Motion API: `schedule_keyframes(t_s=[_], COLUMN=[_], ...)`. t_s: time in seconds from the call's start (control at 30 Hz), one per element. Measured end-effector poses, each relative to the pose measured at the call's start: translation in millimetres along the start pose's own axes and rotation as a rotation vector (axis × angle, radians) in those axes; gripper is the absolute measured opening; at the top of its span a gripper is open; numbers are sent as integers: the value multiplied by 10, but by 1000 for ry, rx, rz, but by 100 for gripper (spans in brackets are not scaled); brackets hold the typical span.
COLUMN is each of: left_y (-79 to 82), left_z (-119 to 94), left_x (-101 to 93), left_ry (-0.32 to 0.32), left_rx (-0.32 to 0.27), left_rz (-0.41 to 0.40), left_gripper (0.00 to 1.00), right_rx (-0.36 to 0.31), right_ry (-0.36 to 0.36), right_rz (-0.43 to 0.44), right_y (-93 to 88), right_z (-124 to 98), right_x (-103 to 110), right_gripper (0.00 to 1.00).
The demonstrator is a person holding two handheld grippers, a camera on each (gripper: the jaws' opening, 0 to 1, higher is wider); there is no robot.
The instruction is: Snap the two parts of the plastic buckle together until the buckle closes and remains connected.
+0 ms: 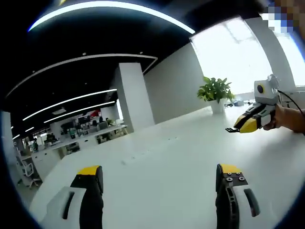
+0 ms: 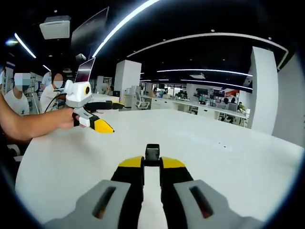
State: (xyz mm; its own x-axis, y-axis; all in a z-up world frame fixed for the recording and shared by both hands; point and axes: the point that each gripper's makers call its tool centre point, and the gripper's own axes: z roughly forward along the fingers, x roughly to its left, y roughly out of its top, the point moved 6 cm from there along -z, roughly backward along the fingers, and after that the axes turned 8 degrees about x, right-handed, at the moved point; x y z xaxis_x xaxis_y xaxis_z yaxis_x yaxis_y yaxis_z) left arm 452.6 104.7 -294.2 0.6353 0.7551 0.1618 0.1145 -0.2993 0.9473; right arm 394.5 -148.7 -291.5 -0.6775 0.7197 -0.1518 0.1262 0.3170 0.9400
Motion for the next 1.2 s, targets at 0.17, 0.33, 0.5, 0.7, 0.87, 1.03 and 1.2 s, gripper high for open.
schedule_keyframes(t_s=[0.17, 0.33, 0.5, 0.7, 0.87, 1.03, 1.2], left_y=[-45, -69, -92, -117, -107, -119, -137], left_z=[27, 33, 34, 41, 66, 80, 94], left_x=[-12, 21, 67, 89, -14, -60, -87], left_ry=[-10, -3, 2, -7, -30, -47, -60], left_rx=[19, 29, 32, 36, 55, 66, 78], left_rz=[-18, -19, -34, -51, -21, -15, -16], left_gripper=[100, 100, 100, 100, 100, 100, 100], right_rx=[0, 3, 7, -6, 1, 3, 32], right_ry=[-5, -19, -35, -50, -48, -41, -52], right_rz=[6, 22, 41, 72, 88, 86, 95], right_y=[-3, -25, -24, -14, -18, -13, -51], right_z=[-3, -2, -22, -64, -73, -50, 10], right_x=[-12, -49, -64, -151, -189, -208, -250], right_gripper=[9, 9, 9, 9, 9, 10, 10])
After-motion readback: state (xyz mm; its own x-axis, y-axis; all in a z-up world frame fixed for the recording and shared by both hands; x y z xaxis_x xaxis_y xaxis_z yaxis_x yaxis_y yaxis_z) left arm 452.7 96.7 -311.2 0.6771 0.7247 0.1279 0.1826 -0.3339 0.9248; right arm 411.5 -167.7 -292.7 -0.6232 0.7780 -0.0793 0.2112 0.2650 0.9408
